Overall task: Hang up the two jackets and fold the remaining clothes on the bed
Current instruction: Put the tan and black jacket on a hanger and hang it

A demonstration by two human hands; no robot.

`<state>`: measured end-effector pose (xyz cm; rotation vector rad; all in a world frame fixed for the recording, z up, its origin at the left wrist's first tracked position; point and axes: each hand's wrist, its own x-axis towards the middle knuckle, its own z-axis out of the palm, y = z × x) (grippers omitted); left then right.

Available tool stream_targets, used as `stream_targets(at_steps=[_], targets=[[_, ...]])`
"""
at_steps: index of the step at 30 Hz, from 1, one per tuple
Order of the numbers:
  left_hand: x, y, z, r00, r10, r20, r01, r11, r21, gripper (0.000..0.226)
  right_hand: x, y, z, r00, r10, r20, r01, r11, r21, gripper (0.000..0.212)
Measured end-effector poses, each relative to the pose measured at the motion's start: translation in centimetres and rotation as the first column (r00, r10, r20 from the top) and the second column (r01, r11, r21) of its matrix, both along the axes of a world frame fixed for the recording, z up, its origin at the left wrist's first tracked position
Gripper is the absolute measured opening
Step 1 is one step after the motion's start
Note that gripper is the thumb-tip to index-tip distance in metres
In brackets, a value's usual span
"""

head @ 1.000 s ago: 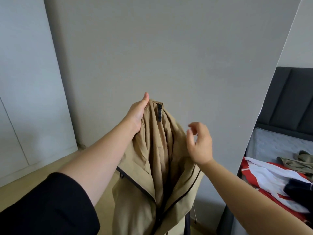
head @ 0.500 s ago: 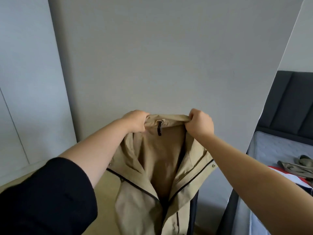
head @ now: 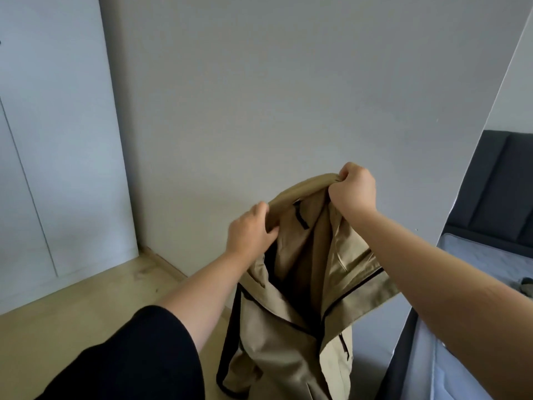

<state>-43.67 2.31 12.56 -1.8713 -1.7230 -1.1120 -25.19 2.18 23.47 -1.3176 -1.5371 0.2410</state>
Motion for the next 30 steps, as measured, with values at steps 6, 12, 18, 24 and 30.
stream_targets(at_steps=[6, 12, 18, 24, 30], targets=[[1.7, 1.0, -1.0, 0.999, 0.034, -0.039, -0.036, 0.998, -0.055, 0.037, -0.4, -0.8, 0.7, 0.956, 0.291, -0.038, -0.288, 0.955, 0.071, 0.021], [1.3, 1.0, -0.4, 0.999, 0.045, -0.022, -0.047, 0.992, -0.120, 0.028, 0.1, -0.5, 1.1, 0.950, 0.290, -0.119, -0.278, 0.954, 0.110, 0.022], [-2.2, 0.5, 2.6, 0.922, 0.090, -0.377, -0.064, 0.995, 0.082, 0.032, 5.7, 1.2, -0.5, 0.899, -0.155, 0.411, 0.134, 0.988, 0.079, 0.023], [-2.6, 1.0, 5.3, 0.960, 0.027, -0.279, -0.139, 0.911, -0.389, 0.018, 6.4, 2.0, -2.3, 0.798, -0.232, 0.556, 0.170, 0.972, 0.163, 0.026], [-5.0, 1.5, 4.9, 0.985, 0.140, -0.100, -0.163, 0.947, -0.276, 0.032, 4.1, 2.1, -3.5, 0.957, -0.197, 0.214, 0.194, 0.980, 0.036, 0.026]])
